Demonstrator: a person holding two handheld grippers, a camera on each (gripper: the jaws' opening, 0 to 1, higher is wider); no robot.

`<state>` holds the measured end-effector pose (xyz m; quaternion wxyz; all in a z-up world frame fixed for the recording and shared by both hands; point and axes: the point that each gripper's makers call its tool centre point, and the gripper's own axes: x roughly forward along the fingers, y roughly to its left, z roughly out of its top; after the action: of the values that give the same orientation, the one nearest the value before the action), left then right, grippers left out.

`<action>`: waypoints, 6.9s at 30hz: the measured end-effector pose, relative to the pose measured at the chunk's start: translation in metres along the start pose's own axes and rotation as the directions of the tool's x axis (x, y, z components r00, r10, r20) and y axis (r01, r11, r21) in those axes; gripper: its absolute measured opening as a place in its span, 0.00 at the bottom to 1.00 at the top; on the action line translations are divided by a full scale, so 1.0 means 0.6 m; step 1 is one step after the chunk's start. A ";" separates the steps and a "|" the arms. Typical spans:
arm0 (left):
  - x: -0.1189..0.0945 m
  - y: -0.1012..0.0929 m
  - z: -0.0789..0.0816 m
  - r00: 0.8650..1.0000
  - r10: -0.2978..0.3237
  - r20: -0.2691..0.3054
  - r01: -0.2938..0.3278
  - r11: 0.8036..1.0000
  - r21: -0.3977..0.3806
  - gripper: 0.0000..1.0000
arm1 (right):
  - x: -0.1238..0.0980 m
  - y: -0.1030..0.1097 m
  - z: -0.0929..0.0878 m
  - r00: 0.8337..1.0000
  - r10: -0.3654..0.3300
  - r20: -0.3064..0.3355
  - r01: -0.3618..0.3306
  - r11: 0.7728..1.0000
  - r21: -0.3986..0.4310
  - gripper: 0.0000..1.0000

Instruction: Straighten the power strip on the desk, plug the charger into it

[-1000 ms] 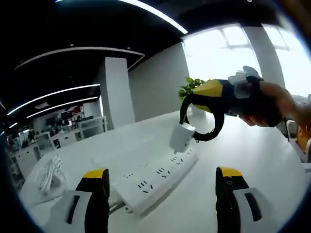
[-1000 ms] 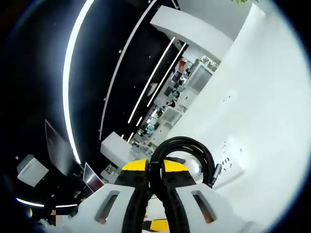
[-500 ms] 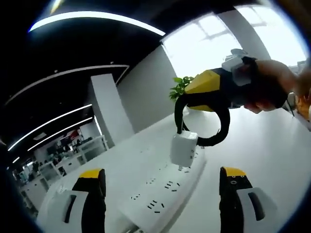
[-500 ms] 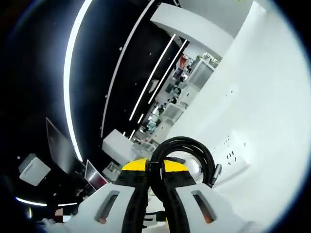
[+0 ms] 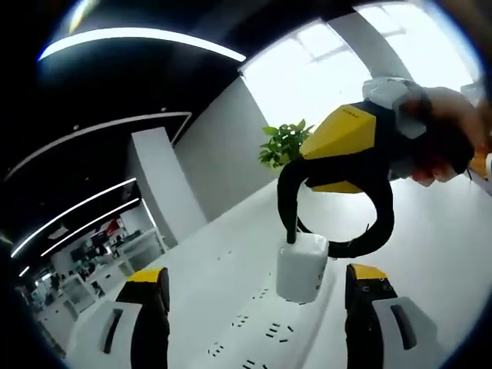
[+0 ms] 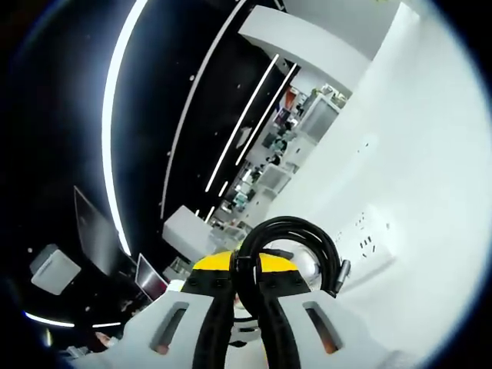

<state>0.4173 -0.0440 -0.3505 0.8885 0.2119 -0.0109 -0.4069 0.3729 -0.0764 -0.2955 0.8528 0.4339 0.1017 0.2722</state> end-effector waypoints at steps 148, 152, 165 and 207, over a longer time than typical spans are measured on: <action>0.053 -0.052 -0.046 0.914 -0.398 -0.082 0.399 0.917 -0.009 0.26 | 0.084 -0.050 -0.045 0.684 0.074 -0.726 -0.730 0.097 -0.677 0.30; 0.053 -0.052 -0.047 0.914 -0.400 -0.070 0.399 0.917 -0.032 0.27 | 0.080 -0.057 -0.047 0.676 0.049 -0.735 -0.736 0.096 -0.670 0.31; 0.051 -0.043 -0.036 0.928 -0.371 -0.021 0.368 0.926 -0.087 0.50 | 0.071 -0.061 -0.046 0.674 0.035 -0.738 -0.738 0.091 -0.669 0.31; -0.006 0.009 -0.079 0.936 -0.346 -0.063 0.336 0.932 -0.135 0.99 | 0.086 -0.088 -0.072 0.638 -0.099 -0.764 -0.764 0.045 -0.644 0.53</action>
<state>0.4281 -0.0210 -0.3912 0.8152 0.1730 0.0891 -0.5454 0.4180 -0.0436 -0.3604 0.7181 -0.3336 0.0654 0.6072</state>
